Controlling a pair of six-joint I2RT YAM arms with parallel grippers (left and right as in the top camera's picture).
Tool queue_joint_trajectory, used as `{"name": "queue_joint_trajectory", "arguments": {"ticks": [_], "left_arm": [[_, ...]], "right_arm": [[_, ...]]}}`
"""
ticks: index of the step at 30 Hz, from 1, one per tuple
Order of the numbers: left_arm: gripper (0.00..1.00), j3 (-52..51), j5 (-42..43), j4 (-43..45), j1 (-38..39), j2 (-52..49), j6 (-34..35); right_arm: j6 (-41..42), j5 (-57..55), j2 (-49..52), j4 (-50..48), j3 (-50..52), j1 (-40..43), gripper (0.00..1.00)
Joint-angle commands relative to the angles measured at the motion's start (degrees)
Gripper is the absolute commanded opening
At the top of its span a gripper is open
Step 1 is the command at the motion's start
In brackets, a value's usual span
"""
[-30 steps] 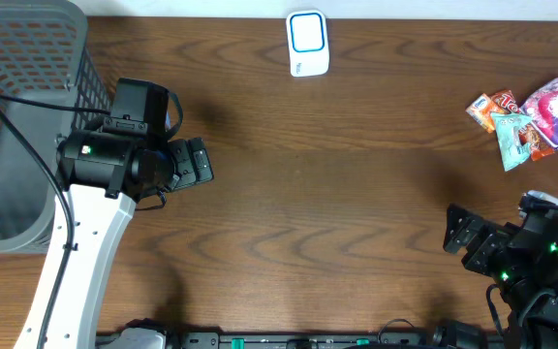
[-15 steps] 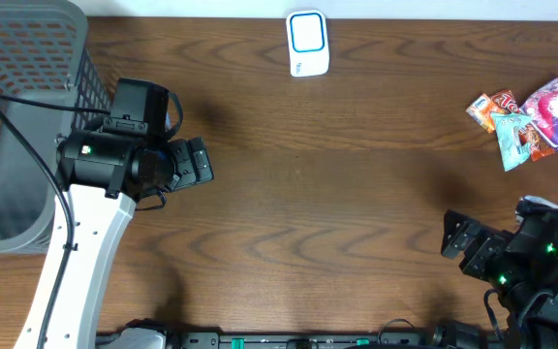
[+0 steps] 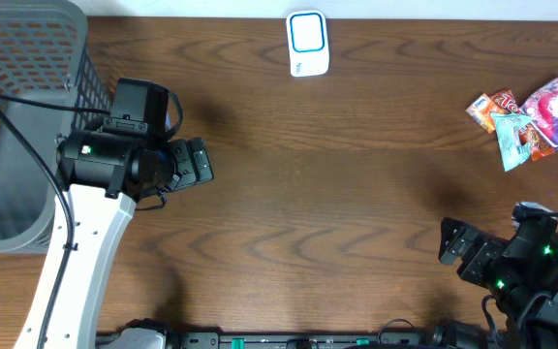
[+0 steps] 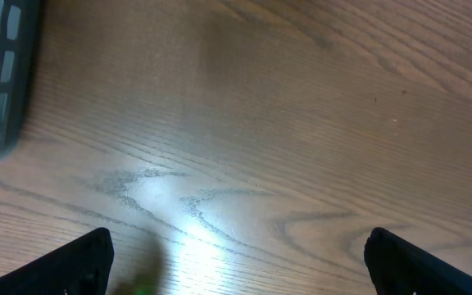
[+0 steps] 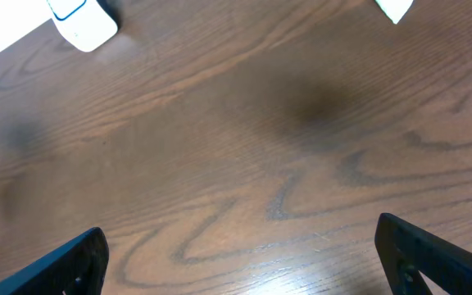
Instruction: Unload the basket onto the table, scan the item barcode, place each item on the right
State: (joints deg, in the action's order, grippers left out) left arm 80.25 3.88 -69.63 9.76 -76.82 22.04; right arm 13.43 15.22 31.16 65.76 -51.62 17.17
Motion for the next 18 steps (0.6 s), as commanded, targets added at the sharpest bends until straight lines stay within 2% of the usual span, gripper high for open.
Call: {"name": "queue_joint_trajectory", "arguments": {"ticks": [1,10,18], "left_arm": [[0.98,0.07,-0.94,-0.20,-0.22,-0.22,-0.52],[0.98,0.07,-0.94,-0.20,-0.22,-0.22,-0.55],[0.98,0.07,-0.94,-0.20,-0.22,-0.22,-0.52]], "right_arm": [[0.70,-0.11,-0.96,0.37,0.37,-0.15,0.99],[0.70,-0.11,-1.88,0.72,0.42,-3.41,0.99],[0.68,-1.07,-6.82,1.22,0.42,-10.91,0.99]]}}
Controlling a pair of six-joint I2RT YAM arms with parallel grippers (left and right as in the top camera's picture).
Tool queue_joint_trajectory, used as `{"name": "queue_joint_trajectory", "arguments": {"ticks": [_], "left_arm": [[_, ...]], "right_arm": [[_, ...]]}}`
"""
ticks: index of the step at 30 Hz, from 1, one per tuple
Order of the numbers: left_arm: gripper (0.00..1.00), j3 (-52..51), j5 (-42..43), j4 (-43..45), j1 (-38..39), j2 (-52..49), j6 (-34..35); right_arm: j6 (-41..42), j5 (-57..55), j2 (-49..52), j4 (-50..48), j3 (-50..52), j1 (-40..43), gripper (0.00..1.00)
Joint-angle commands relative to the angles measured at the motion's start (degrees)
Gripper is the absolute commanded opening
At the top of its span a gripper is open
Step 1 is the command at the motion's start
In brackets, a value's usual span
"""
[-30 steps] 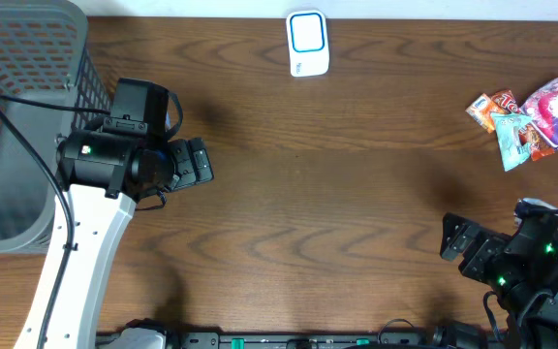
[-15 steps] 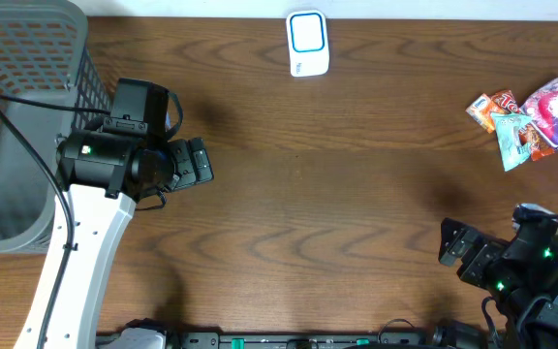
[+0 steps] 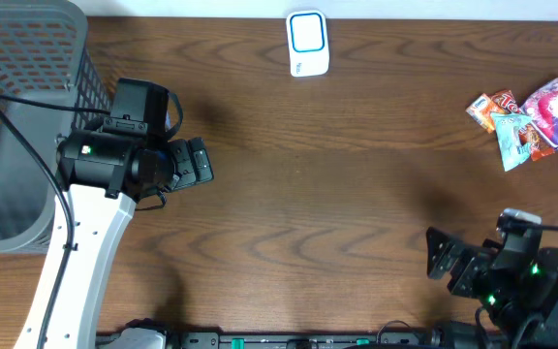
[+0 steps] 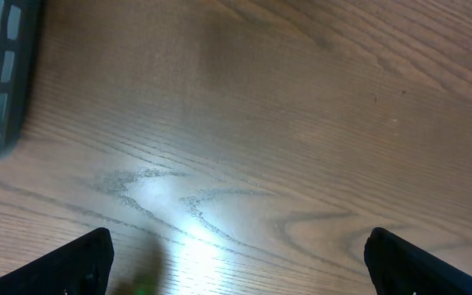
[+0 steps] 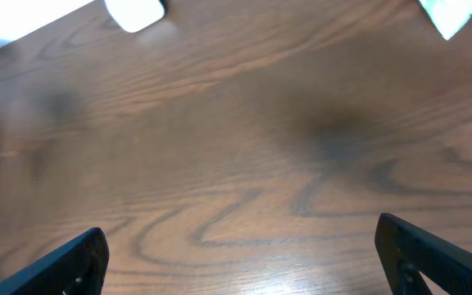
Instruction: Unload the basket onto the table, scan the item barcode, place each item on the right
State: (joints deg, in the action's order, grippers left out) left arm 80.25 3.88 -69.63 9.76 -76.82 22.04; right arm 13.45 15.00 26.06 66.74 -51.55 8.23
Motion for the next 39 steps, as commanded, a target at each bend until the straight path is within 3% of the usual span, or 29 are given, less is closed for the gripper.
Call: {"name": "queue_joint_trajectory", "arguments": {"ticks": [1,5,9,26,39], "left_arm": [[0.98,0.07,-0.94,-0.20,-0.22,-0.22,-0.55],[0.98,0.07,-0.94,-0.17,-0.22,-0.22,-0.52],[0.98,0.07,-0.94,-0.20,-0.22,-0.22,-0.55],[0.98,0.07,-0.96,-0.17,-0.22,-0.22,-0.52],[0.98,0.07,-0.94,-0.17,-0.22,-0.22,-0.52]], "right_arm": [[0.66,-1.70,-2.75,0.15,0.35,-2.75,0.99],[0.37,-4.63,-6.29,-0.83,0.42,-4.66,0.99],[-5.03,-4.35,-10.84,-5.62,2.51,-6.60,0.99],[-7.39,0.13,-25.64,-40.48,29.46,-8.13,0.99],[-8.81,-1.81,-25.75,-62.66,43.85,-8.11,0.99]]}}
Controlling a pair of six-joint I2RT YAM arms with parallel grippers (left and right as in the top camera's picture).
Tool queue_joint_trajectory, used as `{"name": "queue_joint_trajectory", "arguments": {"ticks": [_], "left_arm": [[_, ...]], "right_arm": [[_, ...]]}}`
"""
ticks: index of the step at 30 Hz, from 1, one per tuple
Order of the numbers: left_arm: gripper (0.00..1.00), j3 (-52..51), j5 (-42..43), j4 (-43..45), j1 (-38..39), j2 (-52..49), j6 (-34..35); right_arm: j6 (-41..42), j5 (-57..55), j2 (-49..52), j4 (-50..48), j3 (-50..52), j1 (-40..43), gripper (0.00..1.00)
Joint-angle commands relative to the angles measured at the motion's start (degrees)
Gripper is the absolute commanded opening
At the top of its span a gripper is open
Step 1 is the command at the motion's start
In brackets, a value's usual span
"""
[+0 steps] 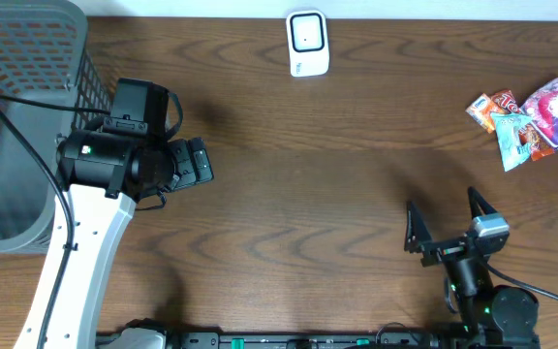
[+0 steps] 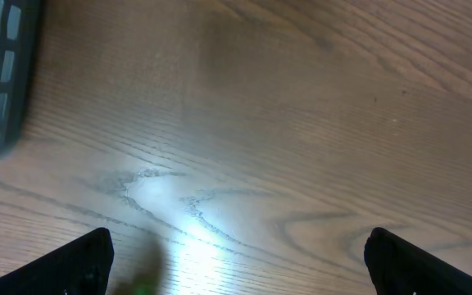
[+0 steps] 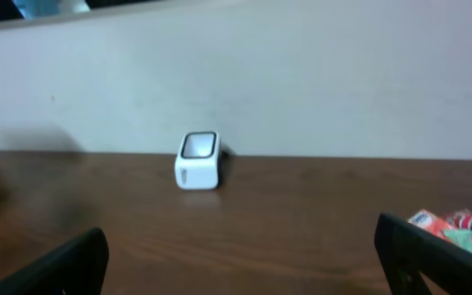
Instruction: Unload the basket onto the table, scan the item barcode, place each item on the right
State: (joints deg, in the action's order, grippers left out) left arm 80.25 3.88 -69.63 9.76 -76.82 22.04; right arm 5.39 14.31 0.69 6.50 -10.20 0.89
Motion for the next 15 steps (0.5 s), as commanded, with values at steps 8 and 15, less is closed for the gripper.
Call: {"name": "queue_joint_trajectory", "arguments": {"ticks": [8,15], "left_arm": [[0.98,0.07,-0.94,-0.20,-0.22,-0.22,-0.55],[0.98,0.07,-0.94,-0.17,-0.22,-0.24,-0.52]], "right_arm": [[-0.74,-3.06,-0.42,-10.69,8.57,-0.83,0.99],[-0.81,-5.05,-0.42,-11.21,9.90,-0.98,0.99]]}}
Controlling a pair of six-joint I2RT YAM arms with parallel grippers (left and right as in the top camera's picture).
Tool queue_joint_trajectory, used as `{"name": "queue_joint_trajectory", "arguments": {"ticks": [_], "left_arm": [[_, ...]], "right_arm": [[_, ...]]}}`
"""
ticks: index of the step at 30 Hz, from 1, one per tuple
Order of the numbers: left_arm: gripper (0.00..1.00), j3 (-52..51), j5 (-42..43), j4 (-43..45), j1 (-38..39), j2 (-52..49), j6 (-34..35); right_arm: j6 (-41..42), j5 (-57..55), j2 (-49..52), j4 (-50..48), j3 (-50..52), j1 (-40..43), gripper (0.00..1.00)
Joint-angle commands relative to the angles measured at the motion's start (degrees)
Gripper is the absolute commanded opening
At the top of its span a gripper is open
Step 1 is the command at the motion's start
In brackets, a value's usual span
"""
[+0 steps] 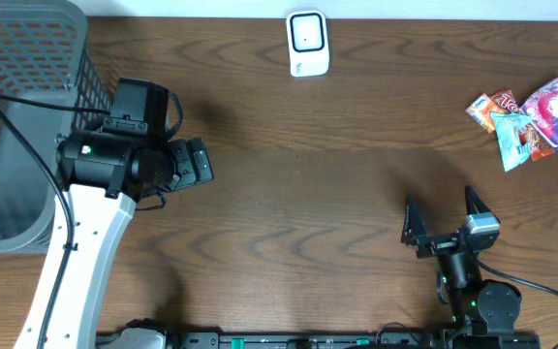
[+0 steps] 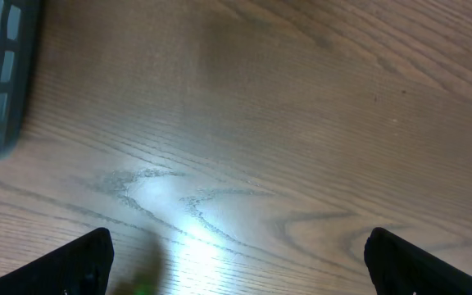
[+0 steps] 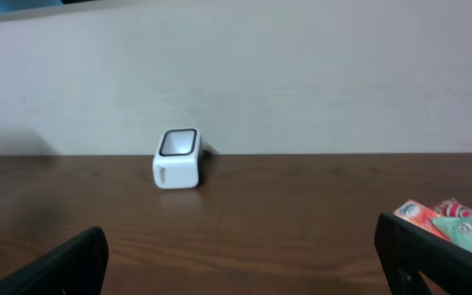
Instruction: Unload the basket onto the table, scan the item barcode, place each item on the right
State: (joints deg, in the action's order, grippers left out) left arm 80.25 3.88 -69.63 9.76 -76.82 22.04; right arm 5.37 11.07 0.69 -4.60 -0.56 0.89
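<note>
The white barcode scanner (image 1: 308, 44) stands at the table's far edge, and shows as a small white box (image 3: 176, 158) against the wall in the right wrist view. Several colourful snack packets (image 1: 531, 114) lie at the far right, peeking in at the right wrist view's edge (image 3: 453, 220). My right gripper (image 1: 441, 215) is open and empty near the front edge, pointing level across the table, its dark fingertips (image 3: 47, 262) wide apart. The left gripper (image 1: 204, 161) is open and empty over bare wood, its fingers (image 2: 68, 264) at the frame's bottom corners.
A grey mesh basket (image 1: 17, 97) stands at the left edge of the table, and its corner shows in the left wrist view. A pale wall (image 3: 301, 74) rises behind the scanner.
The right gripper has shifted slightly: the scanner sits a little further left in its view and more of the packets show. The left arm has not moved.
My right gripper first pointed down at the wood near the right front corner, open. Then it lay a little further left, still looking down. Later it was level, facing the scanner and the wall, where it remains. The left arm stayed still and open throughout.
</note>
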Motion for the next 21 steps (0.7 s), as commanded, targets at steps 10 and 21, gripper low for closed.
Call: {"name": "queue_joint_trajectory", "arguments": {"ticks": [10,21], "left_arm": [[0.98,0.07,-0.94,-0.17,-0.22,-0.24,-0.55],[0.98,0.07,-0.96,-0.20,-0.22,-0.22,-0.55]], "right_arm": [[-0.83,-3.91,-0.42,8.41,0.26,-1.20,0.99],[-1.18,-3.93,-0.42,8.39,0.26,-2.43,0.99]]}}
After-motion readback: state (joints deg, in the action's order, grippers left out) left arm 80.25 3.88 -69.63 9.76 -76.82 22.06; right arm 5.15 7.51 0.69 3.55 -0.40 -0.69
